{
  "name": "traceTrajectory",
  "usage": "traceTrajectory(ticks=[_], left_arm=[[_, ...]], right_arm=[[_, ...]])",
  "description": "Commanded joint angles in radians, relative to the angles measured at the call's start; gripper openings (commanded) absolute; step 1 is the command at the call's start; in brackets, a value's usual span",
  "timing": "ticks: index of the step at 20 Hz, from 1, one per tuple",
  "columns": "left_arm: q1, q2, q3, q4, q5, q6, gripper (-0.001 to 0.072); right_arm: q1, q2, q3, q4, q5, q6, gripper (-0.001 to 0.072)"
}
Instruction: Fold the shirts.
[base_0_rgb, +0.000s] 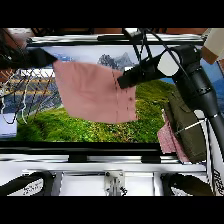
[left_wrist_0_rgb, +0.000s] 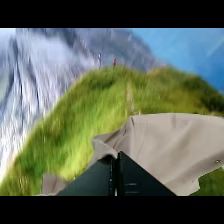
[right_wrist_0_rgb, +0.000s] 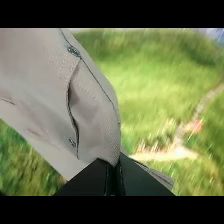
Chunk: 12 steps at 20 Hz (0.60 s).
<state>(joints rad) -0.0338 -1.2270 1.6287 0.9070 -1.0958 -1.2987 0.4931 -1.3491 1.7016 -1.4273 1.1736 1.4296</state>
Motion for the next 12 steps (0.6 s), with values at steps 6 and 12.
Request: traceTrajectory(ticks=[6,12], left_arm=[[-0.003,0.122,0.286,-0.033,0.051,0.056,0.0038],[-0.003,0.33,0.285,0.058,-0.241,-0.034,0.0037]], right_arm=[[0.008,0.063,0.267,0.135,0.036,0.015,0.0066],[0.034,0.189,0.267,0.3,0.333,0.16,0.0066]])
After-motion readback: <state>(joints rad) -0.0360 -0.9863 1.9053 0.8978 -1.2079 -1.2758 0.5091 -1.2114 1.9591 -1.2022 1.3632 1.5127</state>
